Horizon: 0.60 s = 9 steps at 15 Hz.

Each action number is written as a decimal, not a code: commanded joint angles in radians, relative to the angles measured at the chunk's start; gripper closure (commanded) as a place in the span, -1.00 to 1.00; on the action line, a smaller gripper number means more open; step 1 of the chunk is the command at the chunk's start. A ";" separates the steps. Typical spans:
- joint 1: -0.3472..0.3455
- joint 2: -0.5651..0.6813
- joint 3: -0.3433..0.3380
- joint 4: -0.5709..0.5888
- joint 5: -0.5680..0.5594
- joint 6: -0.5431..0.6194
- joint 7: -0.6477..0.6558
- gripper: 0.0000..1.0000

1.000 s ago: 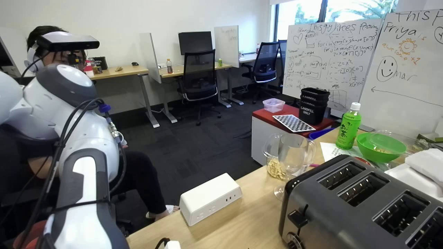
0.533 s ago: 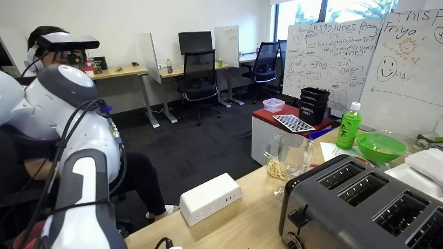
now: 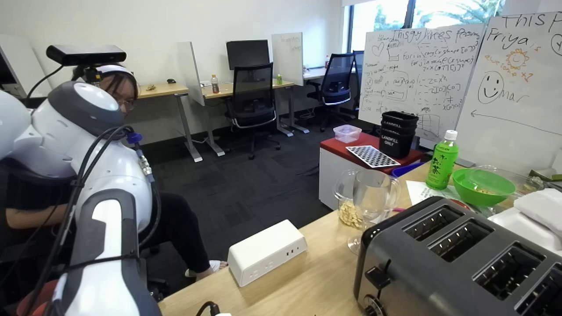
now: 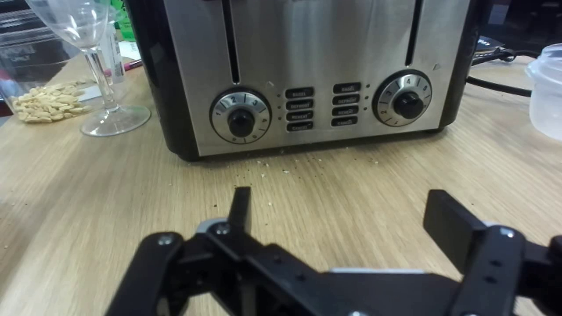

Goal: Twist the left knob of the toaster

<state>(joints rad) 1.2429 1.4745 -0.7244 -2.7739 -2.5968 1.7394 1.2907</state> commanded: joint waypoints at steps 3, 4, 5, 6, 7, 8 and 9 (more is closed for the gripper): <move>0.000 0.000 0.000 0.000 0.000 0.000 0.000 -1.00; 0.000 0.000 0.000 0.000 0.000 0.000 0.000 -1.00; 0.000 0.000 0.000 0.000 0.000 0.000 0.000 -1.00; 0.000 0.000 0.000 0.000 0.000 -0.001 0.000 -1.00; 0.000 0.000 0.000 0.000 0.000 -0.001 0.000 -1.00; 0.000 0.000 0.000 0.000 0.000 -0.001 0.000 -1.00; -0.009 0.000 -0.011 0.004 -0.006 -0.005 0.004 -1.00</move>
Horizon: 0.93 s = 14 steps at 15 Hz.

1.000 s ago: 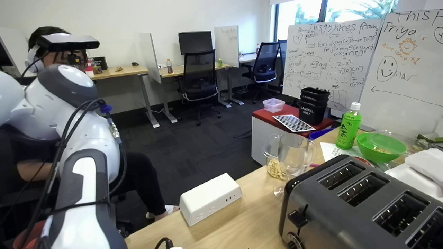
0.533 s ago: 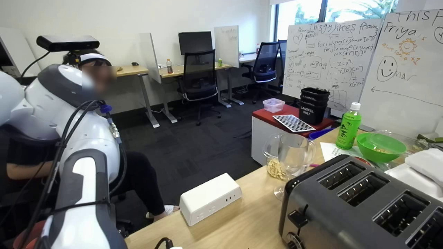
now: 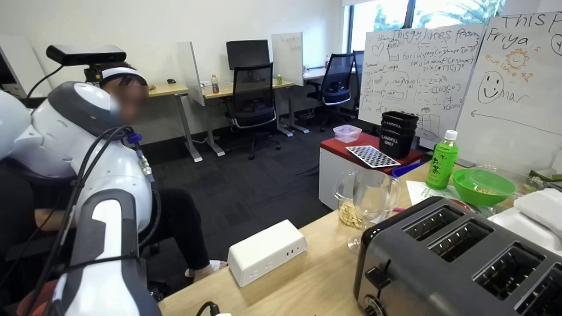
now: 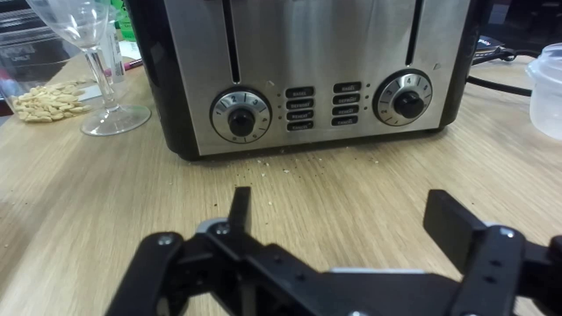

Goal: Twist the left knob of the toaster

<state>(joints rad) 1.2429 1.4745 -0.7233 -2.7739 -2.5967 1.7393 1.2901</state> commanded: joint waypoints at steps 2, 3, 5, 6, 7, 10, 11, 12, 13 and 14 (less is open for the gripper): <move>-0.015 0.000 -0.024 0.007 -0.008 -0.008 0.013 -1.00; -0.016 0.000 -0.033 0.005 -0.008 -0.009 0.013 -1.00; -0.026 0.002 -0.055 0.007 -0.007 -0.007 0.010 -1.00; -0.036 0.004 -0.066 0.013 -0.004 -0.004 0.006 -1.00; -0.046 0.006 -0.072 0.020 0.000 0.002 0.006 -1.00; -0.059 0.008 -0.050 0.040 -0.003 -0.021 0.028 -1.00; -0.058 0.008 -0.035 0.046 -0.001 -0.035 0.036 -1.00; -0.060 0.008 -0.019 0.053 -0.002 -0.059 0.046 -1.00; -0.062 0.008 -0.010 0.058 -0.002 -0.082 0.054 -1.00; -0.066 0.008 -0.008 0.065 -0.003 -0.097 0.054 -1.00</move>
<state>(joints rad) 1.2012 1.4823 -0.7336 -2.7318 -2.5971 1.6986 1.3093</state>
